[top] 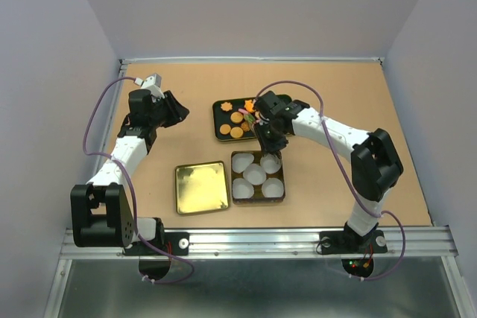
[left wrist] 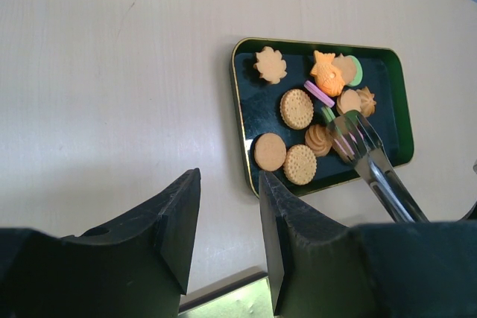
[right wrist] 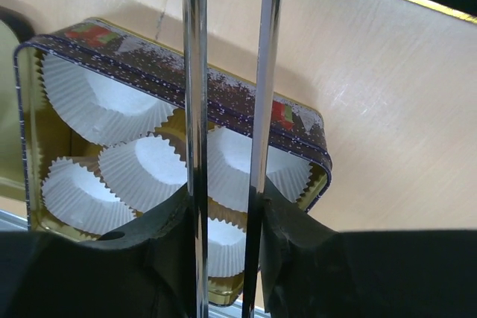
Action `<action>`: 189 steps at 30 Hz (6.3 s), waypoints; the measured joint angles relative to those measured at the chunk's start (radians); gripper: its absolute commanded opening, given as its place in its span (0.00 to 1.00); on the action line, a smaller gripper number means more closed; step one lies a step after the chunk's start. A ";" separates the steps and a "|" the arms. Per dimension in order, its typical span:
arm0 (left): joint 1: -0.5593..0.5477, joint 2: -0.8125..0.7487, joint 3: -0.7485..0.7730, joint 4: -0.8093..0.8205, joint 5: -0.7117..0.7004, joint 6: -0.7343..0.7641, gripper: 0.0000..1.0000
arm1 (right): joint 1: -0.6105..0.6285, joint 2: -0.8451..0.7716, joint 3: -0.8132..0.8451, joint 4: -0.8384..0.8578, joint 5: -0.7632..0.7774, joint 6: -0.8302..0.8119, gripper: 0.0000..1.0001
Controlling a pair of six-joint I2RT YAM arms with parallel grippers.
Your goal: Pack the cookies
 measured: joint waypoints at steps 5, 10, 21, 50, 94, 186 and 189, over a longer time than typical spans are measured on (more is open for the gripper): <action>0.000 0.000 0.000 0.000 0.000 0.000 0.47 | 0.000 -0.006 0.052 -0.018 0.038 0.000 0.14; 0.000 0.000 0.000 -0.001 -0.002 0.001 0.47 | 0.000 -0.033 0.069 -0.041 0.064 0.000 0.11; 0.000 0.000 0.000 -0.003 -0.002 0.003 0.47 | 0.000 -0.049 0.069 -0.061 0.024 -0.003 0.27; 0.000 0.000 0.000 -0.007 -0.002 0.003 0.47 | 0.006 0.059 0.069 -0.061 0.006 -0.030 0.44; 0.000 0.000 0.000 -0.008 -0.001 0.006 0.45 | -0.029 0.046 0.116 -0.087 0.188 0.005 0.07; -0.003 -0.019 -0.032 -0.018 -0.005 0.006 0.44 | 0.126 -0.519 -0.535 0.233 -0.370 0.203 0.50; -0.007 -0.019 -0.032 -0.018 -0.007 0.006 0.45 | 0.126 -0.526 -0.531 0.230 -0.370 0.204 0.50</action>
